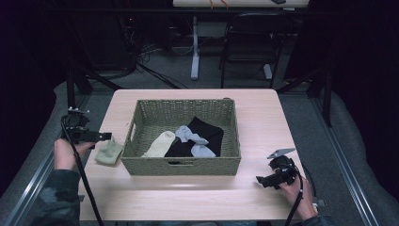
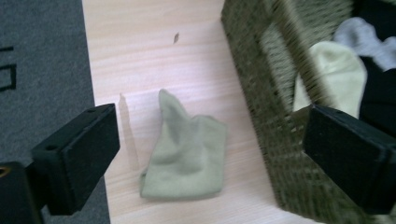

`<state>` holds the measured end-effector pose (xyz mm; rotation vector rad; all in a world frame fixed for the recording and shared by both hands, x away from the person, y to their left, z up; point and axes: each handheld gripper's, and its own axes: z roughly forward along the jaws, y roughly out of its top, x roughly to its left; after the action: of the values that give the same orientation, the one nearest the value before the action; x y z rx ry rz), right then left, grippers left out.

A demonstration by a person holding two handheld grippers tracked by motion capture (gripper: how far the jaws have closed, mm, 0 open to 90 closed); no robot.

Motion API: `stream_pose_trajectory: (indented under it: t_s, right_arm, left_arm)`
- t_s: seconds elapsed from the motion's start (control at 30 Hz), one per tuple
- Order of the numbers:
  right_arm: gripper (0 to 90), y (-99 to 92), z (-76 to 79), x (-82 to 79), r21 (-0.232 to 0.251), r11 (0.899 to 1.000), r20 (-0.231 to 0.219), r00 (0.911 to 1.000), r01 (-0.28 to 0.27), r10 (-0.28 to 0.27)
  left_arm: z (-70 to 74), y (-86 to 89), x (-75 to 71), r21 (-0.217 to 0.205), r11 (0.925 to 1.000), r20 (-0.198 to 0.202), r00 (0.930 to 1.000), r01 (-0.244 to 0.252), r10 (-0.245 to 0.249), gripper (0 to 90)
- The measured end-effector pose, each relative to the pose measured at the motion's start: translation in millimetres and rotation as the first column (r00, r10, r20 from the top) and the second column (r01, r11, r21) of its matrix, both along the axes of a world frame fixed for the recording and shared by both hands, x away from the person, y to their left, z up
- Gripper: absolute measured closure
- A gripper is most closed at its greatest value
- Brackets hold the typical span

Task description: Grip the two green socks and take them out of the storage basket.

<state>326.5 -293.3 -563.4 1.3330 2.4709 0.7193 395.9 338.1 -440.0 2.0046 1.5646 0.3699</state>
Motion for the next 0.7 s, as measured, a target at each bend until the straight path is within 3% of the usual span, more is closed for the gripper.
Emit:
stream_pose_trajectory:
  t_s: [0.3, 0.7]
  right_arm:
    - [2.2, -2.2, 1.4, -0.4, 0.018, 1.000, 0.007, 0.9999, 0.008, -0.008]
    - [2.3, -3.9, 0.8, -2.0, 0.017, 1.000, 0.004, 1.0000, 0.008, -0.008]
  left_arm:
    - [31.8, -30.9, 1.8, 0.028, 0.9973, 0.056, 0.9960, 0.068, -0.069, 0.0]
    - [46.1, -71.7, 18.6, 0.057, 0.9864, 0.086, 0.9836, 0.154, -0.159, 0.0]
